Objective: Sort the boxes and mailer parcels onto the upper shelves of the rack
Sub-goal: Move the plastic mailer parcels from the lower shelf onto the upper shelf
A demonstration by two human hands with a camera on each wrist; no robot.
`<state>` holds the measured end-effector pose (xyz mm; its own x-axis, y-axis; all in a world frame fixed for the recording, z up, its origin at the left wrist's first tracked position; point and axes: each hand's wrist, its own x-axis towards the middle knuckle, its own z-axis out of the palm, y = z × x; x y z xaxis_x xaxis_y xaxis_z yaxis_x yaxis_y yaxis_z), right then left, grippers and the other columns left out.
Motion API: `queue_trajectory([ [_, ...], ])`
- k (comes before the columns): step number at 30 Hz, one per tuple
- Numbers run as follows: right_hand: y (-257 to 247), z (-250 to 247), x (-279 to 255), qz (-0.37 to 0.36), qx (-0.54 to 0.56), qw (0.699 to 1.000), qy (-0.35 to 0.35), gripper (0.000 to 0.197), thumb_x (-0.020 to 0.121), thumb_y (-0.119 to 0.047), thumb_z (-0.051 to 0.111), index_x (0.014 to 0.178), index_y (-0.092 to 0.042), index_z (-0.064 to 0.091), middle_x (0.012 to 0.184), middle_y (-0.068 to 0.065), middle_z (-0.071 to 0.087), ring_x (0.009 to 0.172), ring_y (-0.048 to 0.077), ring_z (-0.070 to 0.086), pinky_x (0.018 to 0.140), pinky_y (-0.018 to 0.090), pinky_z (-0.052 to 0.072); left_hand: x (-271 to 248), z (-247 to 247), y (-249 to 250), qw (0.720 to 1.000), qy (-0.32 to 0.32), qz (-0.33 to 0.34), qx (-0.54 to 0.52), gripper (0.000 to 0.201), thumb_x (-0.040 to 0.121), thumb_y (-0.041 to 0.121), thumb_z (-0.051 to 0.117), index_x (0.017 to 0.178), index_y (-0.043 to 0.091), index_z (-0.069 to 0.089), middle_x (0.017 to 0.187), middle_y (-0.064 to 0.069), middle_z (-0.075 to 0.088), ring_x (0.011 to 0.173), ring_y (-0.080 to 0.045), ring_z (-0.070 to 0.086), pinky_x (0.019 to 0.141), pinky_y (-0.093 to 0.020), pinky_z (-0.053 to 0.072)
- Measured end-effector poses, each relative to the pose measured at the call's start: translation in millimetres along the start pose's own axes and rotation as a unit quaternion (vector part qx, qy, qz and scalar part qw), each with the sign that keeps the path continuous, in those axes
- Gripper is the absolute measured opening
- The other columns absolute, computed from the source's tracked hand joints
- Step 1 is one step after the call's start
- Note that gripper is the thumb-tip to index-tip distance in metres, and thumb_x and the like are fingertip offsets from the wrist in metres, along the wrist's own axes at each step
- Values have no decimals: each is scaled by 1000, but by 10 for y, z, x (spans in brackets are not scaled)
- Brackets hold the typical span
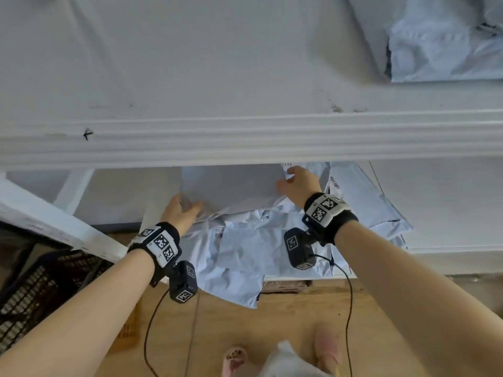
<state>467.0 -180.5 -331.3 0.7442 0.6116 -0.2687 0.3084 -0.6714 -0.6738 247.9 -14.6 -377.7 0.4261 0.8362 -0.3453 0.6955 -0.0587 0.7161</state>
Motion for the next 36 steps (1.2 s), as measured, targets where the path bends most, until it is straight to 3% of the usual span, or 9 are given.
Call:
queue_trajectory([
  [2, -45, 55, -47, 11, 9, 1000, 8, 30, 91, -14, 54, 120, -11, 63, 110, 10, 69, 84, 22, 60, 73, 27, 48, 71, -65, -49, 999, -24, -12, -21, 14, 93, 35, 58, 100, 25, 51, 91, 14, 52, 93, -15, 54, 64, -19, 39],
  [6, -74, 52, -278, 7, 113, 993, 28, 23, 89, -7, 53, 106, -11, 66, 95, 12, 72, 77, 24, 66, 77, 38, 59, 190, -244, -77, 993, -45, -51, -98, 59, 89, 40, 63, 137, 10, 45, 132, -9, 54, 109, -25, 54, 91, -41, 51],
  [9, 9, -7, -497, 2, 160, 987, 18, 18, 88, -5, 56, 103, -11, 65, 90, 11, 71, 67, 18, 64, 65, 29, 58, 257, -362, -100, 989, -71, -54, -119, 57, 83, 51, 66, 126, 16, 54, 109, -2, 62, 92, -19, 59, 73, -32, 51],
  [12, 162, -39, -724, 23, 194, 981, -10, 17, 89, 0, 57, 102, -8, 65, 93, 16, 70, 75, 25, 66, 66, 32, 57, 245, -401, -129, 973, -136, -73, -172, 43, 78, 49, 72, 110, 22, 59, 105, 0, 63, 95, -20, 60, 68, -30, 49],
  [17, 404, -21, -1052, 67, 174, 981, -54, 18, 87, 5, 56, 96, -7, 66, 93, 17, 68, 77, 25, 64, 69, 31, 56, 110, -360, -175, 953, -233, -87, -172, 31, 81, 12, 73, 110, 6, 66, 97, -12, 74, 89, -27, 69, 75, -37, 54],
  [22, 511, 56, -1176, 113, 168, 976, -76, 21, 85, 6, 58, 105, -1, 61, 100, 16, 65, 84, 27, 62, 78, 35, 52, -93, -304, -234, 968, -230, -42, -91, 31, 83, -2, 67, 113, -2, 61, 109, -23, 67, 101, -37, 65, 95, -50, 50],
  [26, 420, 78, -1158, 132, 248, 953, -109, 23, 91, -6, 61, 113, -10, 60, 109, 12, 67, 97, 25, 67, 84, 33, 56, -308, -272, -288, 978, -200, 55, -15, 31, 81, 3, 70, 111, 2, 63, 105, -13, 69, 96, -28, 66, 88, -39, 52],
  [30, 337, 104, -1221, 105, 204, 966, -118, 29, 90, -3, 61, 119, -3, 59, 108, 11, 67, 95, 24, 67, 80, 32, 56, -608, -259, -342, 976, -185, 111, -8, 25, 80, 2, 71, 100, 15, 63, 98, -6, 69, 91, -22, 66, 76, -28, 51],
  [36, 539, -15, -1664, 46, 97, 991, -86, 30, 84, -1, 66, 114, 5, 63, 111, 19, 68, 102, 33, 65, 94, 47, 52, -1135, -290, -444, 975, -183, 125, 32, 34, 76, 7, 76, 108, 8, 66, 103, -6, 71, 96, -21, 67, 89, -39, 53],
])
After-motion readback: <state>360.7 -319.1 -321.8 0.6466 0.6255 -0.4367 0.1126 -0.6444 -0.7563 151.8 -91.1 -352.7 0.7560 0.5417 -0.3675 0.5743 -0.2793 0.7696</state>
